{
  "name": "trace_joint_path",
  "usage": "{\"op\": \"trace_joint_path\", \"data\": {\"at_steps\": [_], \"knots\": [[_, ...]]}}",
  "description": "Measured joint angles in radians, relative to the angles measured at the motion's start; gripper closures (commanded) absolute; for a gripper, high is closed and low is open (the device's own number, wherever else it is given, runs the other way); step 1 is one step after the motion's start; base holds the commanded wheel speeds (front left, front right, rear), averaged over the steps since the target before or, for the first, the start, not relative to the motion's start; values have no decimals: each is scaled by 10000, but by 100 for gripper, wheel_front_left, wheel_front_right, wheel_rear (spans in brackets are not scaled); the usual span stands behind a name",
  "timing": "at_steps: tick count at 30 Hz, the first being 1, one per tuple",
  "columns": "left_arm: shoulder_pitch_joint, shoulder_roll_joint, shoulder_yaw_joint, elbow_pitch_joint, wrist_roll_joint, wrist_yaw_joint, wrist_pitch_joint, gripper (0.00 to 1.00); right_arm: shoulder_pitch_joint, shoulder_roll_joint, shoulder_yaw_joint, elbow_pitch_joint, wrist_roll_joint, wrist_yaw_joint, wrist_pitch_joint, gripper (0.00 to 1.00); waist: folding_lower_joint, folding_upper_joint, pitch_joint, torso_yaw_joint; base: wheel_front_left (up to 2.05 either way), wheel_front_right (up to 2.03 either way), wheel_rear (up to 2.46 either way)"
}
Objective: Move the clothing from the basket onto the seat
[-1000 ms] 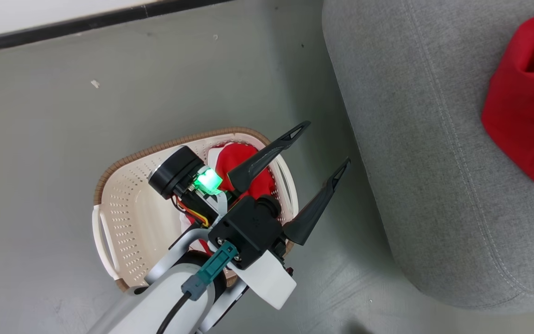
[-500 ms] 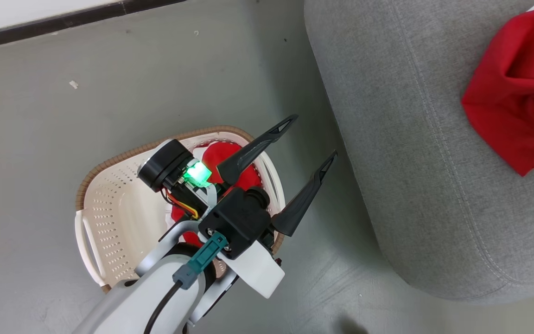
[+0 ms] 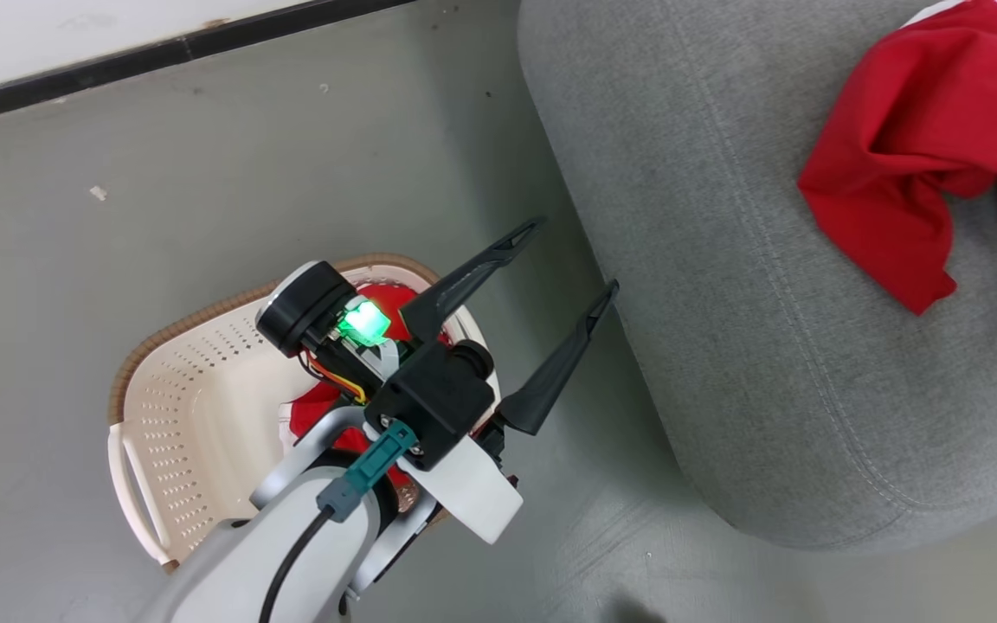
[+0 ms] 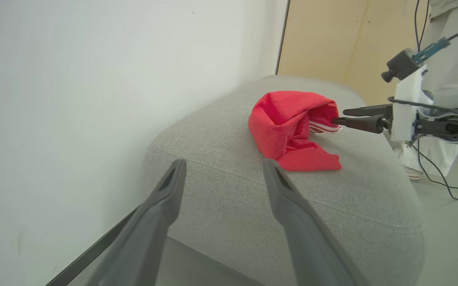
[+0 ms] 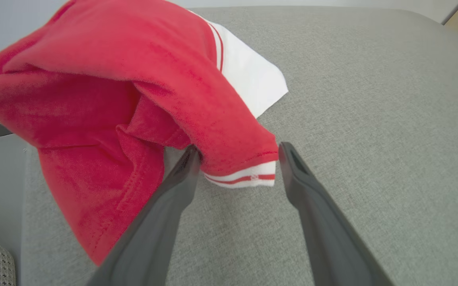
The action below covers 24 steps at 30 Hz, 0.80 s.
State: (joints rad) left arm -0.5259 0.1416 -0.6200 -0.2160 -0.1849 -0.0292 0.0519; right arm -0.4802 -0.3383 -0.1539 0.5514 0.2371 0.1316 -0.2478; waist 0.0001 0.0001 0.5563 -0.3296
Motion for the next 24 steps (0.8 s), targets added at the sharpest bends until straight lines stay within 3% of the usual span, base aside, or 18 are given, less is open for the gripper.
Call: {"op": "trace_joint_path", "data": {"at_steps": [13,24], "knots": [[114,318,646,376,-174,117,-299,0,1326,167,245,-1887,84,0,0,0,0,0,-443,-682,0,0,0],[762,658,1724,723,-255,807,-874,0,822,295,1250,-3243,-109,0,-2,0,0,0,-1109,-780,0,0,0]]}}
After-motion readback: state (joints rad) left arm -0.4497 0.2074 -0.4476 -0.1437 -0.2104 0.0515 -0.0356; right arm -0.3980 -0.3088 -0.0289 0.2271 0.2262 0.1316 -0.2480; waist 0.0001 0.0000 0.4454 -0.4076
